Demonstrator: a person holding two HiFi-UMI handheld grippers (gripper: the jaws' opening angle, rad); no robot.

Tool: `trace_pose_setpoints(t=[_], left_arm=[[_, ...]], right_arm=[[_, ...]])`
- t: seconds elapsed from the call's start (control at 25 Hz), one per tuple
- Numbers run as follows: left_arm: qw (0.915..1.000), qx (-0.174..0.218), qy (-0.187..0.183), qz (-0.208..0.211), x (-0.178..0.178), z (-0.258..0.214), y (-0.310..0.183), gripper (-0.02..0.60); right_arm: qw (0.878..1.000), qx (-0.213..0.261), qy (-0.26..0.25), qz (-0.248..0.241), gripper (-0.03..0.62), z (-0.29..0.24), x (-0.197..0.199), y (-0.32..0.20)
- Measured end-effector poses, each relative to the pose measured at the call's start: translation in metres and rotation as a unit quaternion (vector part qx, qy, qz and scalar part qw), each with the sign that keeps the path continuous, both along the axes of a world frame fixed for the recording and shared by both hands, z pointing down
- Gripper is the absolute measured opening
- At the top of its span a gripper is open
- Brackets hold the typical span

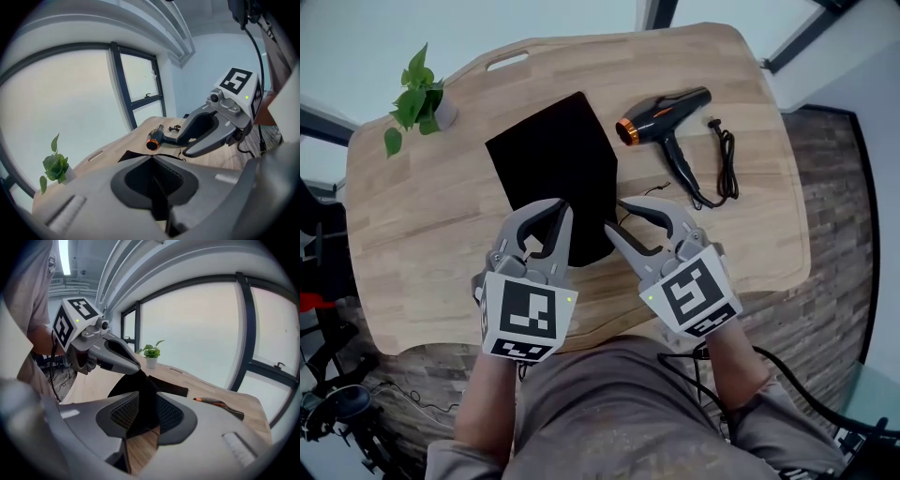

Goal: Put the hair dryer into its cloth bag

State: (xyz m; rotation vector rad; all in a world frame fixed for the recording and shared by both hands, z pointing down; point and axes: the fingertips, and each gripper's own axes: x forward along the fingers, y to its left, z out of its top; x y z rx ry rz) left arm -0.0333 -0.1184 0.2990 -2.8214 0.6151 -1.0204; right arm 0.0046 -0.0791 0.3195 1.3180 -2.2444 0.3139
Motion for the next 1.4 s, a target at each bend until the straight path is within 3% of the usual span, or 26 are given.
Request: trace_pose_setpoints(t=[0.2, 0.28, 0.32, 0.56, 1.04, 1.24, 1.4], left_arm=[[0.9999, -0.006, 0.002, 0.013, -0.001, 0.001, 0.000, 0.009], [0.9998, -0.008, 0.002, 0.018, -0.004, 0.002, -0.002, 0.009], [0.9997, -0.009, 0.004, 0.021, -0.005, 0.002, -0.002, 0.009], [0.9991, -0.016, 0.011, 0.038, -0.001, 0.001, -0.005, 0.009], [0.9997, -0.021, -0.007, -0.012, 0.028, -0.009, -0.007, 0.011], [0.9989, -0.034, -0.020, -0.027, 0.034, -0.005, -0.007, 0.009], [0.9987, -0.037, -0.024, -0.025, 0.040, -0.001, -0.006, 0.010]], right_arm=[[0.999, -0.010, 0.039, 0.012, 0.152, 0.022, -0.017, -0.009], [0.998, -0.009, 0.050, 0.027, 0.109, 0.024, -0.015, -0.015], [0.998, -0.007, 0.051, 0.035, 0.044, 0.024, -0.013, -0.016], [0.998, 0.000, 0.049, 0.051, 0.037, 0.015, 0.004, -0.028], [0.999, 0.010, 0.036, -0.017, 0.041, 0.000, 0.033, -0.030], [0.999, 0.000, 0.017, -0.046, 0.095, 0.001, 0.037, -0.023], [0.998, -0.002, -0.037, -0.057, 0.175, -0.006, 0.048, -0.010]])
